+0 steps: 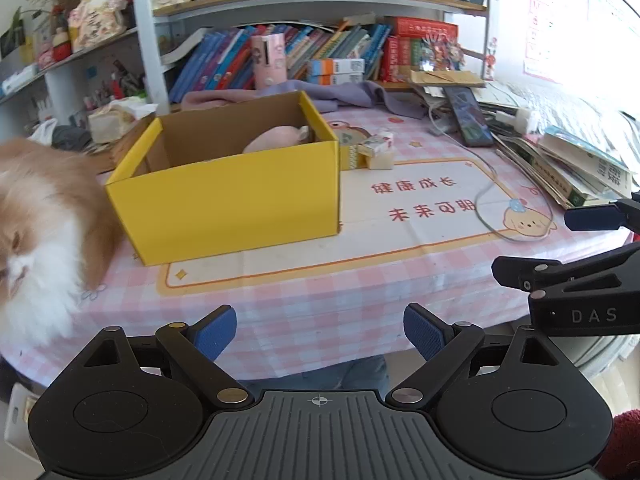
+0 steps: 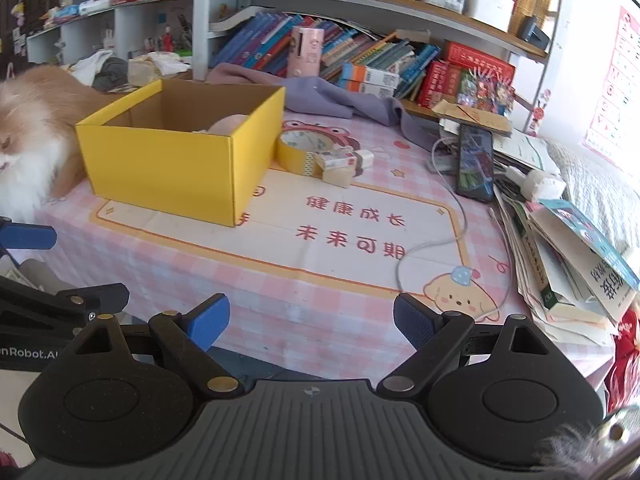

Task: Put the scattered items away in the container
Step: 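Withdraw both open tools from the box and move back toward the table items, then close the left tool on the small white box while the right tool grasps the white charger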

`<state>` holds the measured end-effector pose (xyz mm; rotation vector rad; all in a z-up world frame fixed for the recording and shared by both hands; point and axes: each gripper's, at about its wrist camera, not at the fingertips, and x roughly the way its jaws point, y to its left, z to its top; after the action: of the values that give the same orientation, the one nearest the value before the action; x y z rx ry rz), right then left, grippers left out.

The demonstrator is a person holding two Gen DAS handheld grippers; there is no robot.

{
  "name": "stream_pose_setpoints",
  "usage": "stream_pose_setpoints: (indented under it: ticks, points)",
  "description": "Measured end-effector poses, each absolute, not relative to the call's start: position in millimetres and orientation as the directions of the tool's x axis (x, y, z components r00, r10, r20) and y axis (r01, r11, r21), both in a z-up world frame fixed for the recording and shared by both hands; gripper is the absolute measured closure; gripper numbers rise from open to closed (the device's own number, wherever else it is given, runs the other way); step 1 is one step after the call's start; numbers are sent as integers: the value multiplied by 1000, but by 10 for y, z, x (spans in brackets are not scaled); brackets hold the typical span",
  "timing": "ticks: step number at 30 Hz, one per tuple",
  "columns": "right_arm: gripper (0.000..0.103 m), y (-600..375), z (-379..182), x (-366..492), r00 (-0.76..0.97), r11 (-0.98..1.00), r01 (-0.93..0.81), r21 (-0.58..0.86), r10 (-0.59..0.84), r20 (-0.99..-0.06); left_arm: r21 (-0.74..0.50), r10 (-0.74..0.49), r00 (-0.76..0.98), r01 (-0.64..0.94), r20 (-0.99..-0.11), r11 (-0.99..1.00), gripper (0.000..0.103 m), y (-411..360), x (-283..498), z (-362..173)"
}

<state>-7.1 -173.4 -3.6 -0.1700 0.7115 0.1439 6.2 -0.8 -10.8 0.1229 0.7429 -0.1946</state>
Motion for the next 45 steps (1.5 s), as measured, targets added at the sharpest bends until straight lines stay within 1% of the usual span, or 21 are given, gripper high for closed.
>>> stream_pose_setpoints:
  ticks: [10,18,24,28,32,38,45]
  points:
    - [14,-1841,-58,28,747,982,-159,-103,51,-662,37,-179,707,279,-684,960,10,-150,186,-121]
    - [15,-1952,-108,176,739,986,-144,-88,48,-672,65,-208,697,343,-686,937,10,-346,302,-151]
    - [18,-2064,-119,343,744,988,-138,-73,54,-666,73,-222,688,372,-691,925,10,-483,465,-179]
    - [22,-2180,-101,468,756,989,-133,-61,61,-652,85,-243,692,404,-680,911,10,-624,575,-173]
    - [23,-2314,-95,637,759,990,-129,-53,64,-648,99,-259,696,429,-670,898,10,-796,712,-179]
    - [24,-2509,-55,972,763,987,-154,-48,87,-641,109,-268,709,438,-653,892,10,-1045,1012,-164]
    - [26,-2718,-34,1431,749,976,-214,-40,138,-648,118,-235,716,406,-658,906,10,-1318,1371,-164]
